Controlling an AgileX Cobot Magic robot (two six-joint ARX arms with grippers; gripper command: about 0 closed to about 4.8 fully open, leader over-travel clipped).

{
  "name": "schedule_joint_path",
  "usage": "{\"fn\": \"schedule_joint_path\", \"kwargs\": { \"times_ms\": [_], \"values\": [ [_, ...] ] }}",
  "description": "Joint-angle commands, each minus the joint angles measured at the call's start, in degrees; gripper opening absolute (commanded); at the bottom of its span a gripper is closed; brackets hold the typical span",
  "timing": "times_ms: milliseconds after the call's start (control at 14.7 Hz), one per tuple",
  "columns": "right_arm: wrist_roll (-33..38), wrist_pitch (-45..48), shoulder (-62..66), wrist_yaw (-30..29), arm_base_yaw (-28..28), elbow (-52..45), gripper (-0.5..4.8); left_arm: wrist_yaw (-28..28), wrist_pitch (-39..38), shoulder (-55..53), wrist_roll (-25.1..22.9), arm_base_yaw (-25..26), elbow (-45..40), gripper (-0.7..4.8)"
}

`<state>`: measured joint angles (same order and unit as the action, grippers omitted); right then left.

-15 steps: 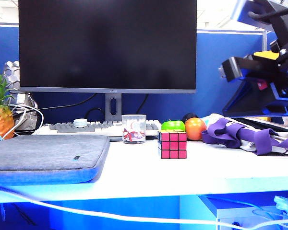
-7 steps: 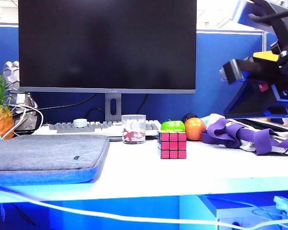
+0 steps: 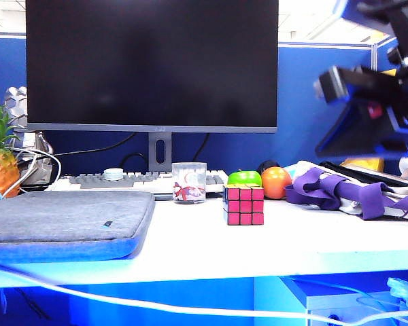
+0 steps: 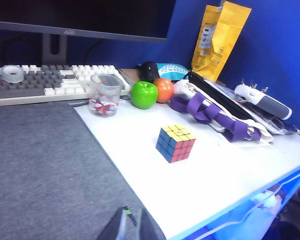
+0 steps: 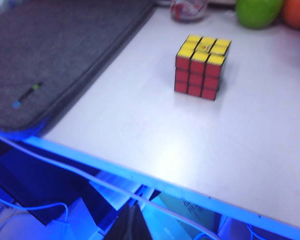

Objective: Rotate the Rubik's Cube so that its red face is facing towards you.

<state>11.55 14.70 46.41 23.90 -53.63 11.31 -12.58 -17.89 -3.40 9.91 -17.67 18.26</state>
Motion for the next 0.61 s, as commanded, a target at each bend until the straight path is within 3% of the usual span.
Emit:
{"fn": "schedule_joint_path", "kwargs": {
  "times_ms": [68, 272, 476, 612],
  "values": [
    [0.00, -1.16, -3.72, -0.92, 1.05, -0.20, 0.09, -0.26, 0.24, -0.09, -0.04, 0.02, 0.11, 0.51],
    [0.00, -1.86, -9.60, -3.78, 7.48, -0.68, 0.09, -0.72, -1.01, 2.40, -0.02, 0.55, -0.07, 0.51],
    [0.00, -3.08, -17.62, -4.66, 21.86, -0.68, 0.09, -4.61, -1.49, 3.02, -0.04, 10.03, -0.09, 0.51],
    [0.00, -3.13, -25.97, -4.35, 31.85, -0.66, 0.09, -4.26, -1.64, 3.02, -0.04, 17.73, -0.52, 0.51]
  ]
}}
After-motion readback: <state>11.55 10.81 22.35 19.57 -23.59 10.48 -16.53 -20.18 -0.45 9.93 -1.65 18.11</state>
